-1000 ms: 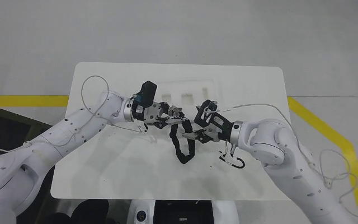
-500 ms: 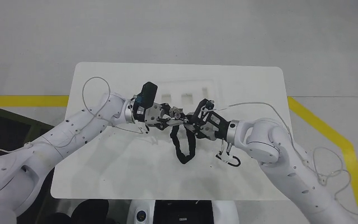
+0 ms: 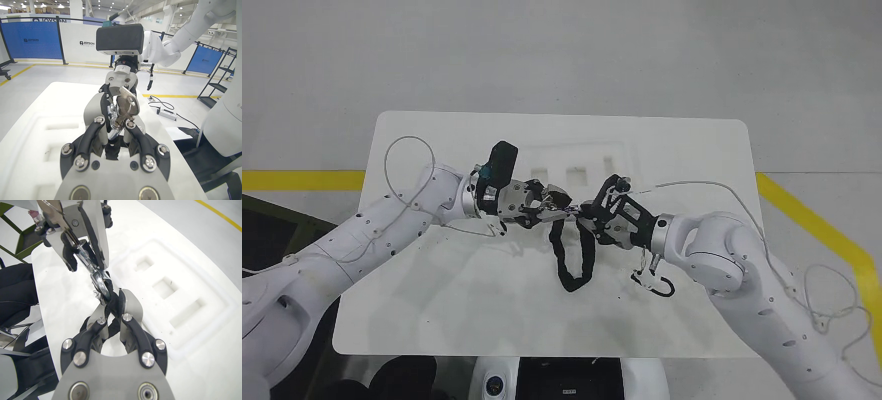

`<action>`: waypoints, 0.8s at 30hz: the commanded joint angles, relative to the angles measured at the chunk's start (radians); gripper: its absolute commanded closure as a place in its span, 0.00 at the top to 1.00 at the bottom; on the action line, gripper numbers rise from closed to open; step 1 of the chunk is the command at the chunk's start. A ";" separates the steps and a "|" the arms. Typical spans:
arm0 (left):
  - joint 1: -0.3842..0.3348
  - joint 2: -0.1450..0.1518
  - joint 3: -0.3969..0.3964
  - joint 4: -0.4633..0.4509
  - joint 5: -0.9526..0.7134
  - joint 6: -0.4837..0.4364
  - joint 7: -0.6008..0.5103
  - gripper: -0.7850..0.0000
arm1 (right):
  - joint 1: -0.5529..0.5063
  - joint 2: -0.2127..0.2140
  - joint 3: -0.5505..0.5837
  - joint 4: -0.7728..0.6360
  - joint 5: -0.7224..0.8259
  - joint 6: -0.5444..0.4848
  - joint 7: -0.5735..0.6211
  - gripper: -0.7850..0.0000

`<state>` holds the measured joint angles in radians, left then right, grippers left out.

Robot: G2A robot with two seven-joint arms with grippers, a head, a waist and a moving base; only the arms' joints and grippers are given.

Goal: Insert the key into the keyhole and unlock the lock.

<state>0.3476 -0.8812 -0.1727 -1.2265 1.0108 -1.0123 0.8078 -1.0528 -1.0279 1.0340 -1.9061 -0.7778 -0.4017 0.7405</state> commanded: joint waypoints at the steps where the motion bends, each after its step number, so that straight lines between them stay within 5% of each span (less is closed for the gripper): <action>1: 0.003 0.001 0.001 0.002 -0.001 0.000 0.000 0.20 | -0.003 0.000 0.007 0.001 0.000 0.010 -0.001 0.00; 14: 0.010 -0.006 -0.002 0.080 -0.009 0.000 0.000 0.06 | -0.033 0.004 0.071 0.004 0.030 0.137 0.048 0.00; 18: 0.007 -0.013 -0.018 0.118 -0.008 0.000 -0.001 0.13 | -0.020 0.001 0.078 0.014 0.040 0.198 0.077 0.00; 21: 0.005 -0.017 -0.043 0.157 -0.011 0.000 -0.010 0.44 | -0.007 -0.001 0.077 0.025 0.040 0.242 0.112 0.00; 23: 0.005 -0.020 -0.063 0.173 -0.011 0.000 -0.018 1.00 | 0.006 -0.004 0.070 0.036 0.046 0.259 0.135 0.00; 24: 0.005 -0.022 -0.073 0.178 -0.010 0.000 -0.020 1.00 | 0.014 -0.005 0.069 0.046 0.047 0.270 0.141 0.00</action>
<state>0.3519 -0.9018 -0.2368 -1.0528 0.9999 -1.0123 0.7893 -1.0449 -1.0323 1.1042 -1.8674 -0.7329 -0.1393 0.8767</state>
